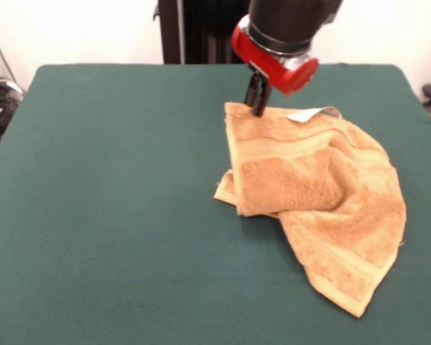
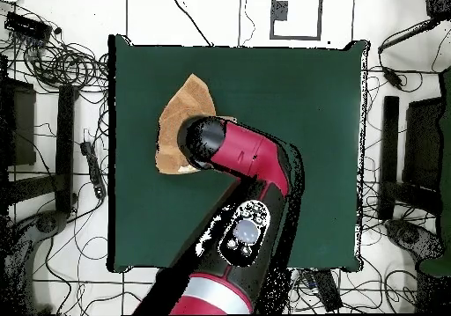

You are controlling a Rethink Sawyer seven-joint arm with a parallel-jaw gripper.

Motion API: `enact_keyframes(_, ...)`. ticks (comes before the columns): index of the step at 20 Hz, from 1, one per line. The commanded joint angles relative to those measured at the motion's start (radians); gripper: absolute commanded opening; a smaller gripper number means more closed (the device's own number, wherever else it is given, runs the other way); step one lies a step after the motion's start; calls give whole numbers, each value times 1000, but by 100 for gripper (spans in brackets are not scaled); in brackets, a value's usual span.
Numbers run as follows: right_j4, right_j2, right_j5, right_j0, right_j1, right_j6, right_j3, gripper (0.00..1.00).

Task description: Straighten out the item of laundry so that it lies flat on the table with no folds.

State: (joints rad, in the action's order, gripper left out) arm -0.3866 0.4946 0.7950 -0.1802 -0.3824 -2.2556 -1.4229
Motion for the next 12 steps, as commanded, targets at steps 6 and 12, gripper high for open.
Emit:
enact_keyframes(6, 49, 98, 224, -111, -179, -260, -270, 0)
enact_keyframes(12, 15, 135, 373, -202, -267, -353, -300, 0)
